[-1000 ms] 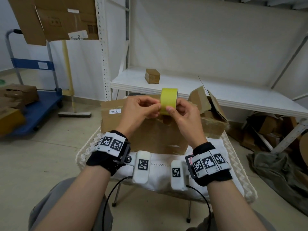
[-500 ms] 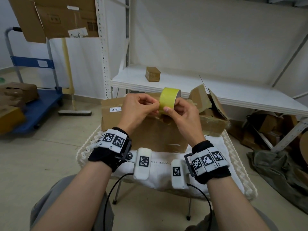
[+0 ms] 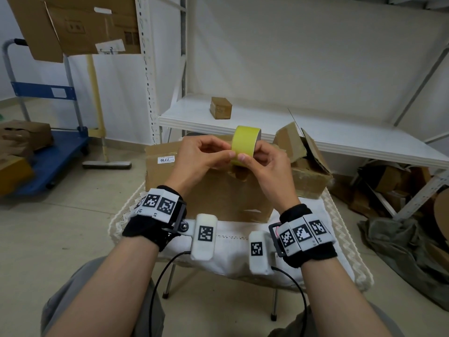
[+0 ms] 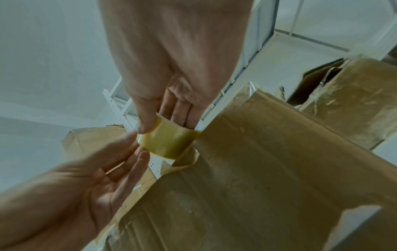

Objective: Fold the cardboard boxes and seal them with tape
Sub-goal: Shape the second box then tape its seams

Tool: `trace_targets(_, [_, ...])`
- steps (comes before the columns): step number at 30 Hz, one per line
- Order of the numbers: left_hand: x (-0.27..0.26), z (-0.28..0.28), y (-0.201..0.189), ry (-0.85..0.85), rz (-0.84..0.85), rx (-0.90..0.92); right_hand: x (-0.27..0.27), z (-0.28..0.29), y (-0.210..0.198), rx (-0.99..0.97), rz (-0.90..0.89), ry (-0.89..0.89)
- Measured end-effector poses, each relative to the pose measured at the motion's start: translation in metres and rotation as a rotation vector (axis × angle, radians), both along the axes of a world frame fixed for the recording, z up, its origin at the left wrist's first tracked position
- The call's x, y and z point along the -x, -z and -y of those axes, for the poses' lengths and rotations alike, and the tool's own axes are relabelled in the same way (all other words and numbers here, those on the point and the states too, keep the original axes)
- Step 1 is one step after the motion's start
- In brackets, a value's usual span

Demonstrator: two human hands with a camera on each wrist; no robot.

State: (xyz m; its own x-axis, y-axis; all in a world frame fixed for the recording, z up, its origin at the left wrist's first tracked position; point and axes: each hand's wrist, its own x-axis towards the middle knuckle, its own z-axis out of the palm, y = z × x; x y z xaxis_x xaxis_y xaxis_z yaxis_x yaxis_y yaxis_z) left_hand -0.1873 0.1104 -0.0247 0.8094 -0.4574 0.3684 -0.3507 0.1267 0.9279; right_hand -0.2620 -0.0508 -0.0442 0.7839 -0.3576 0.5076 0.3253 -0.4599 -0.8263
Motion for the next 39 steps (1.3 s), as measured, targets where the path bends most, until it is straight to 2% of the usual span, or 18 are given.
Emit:
trace_targets(6, [-0.004, -0.002, 0.0, -0.053, -0.02, -0.01, 0.001, -0.004, -0.001, -0.003, -0.005, -0.022])
trace_targets(14, [-0.009, -0.003, 0.001, -0.132, 0.083, -0.086, 0.0, -0.009, 0.0, 0.025, 0.008, -0.01])
trace_targets(21, [-0.007, -0.003, 0.002, -0.067, 0.066, -0.071, 0.002, -0.007, 0.0, 0.048, 0.0, -0.073])
trace_targets(26, [-0.003, 0.004, -0.003, -0.018, -0.046, 0.029, 0.002, -0.004, -0.002, 0.023, 0.006, -0.115])
trace_targets(29, [0.0, 0.008, -0.005, -0.044, -0.006, 0.002, 0.003, -0.007, -0.002, 0.086, -0.025, -0.15])
trace_targets(34, [-0.005, 0.001, -0.003, 0.087, -0.025, 0.0, 0.002, -0.003, -0.003, 0.008, -0.004, -0.169])
trace_targets(39, [-0.008, -0.003, -0.003, 0.132, -0.046, 0.0, 0.001, -0.003, -0.002, 0.001, -0.004, -0.175])
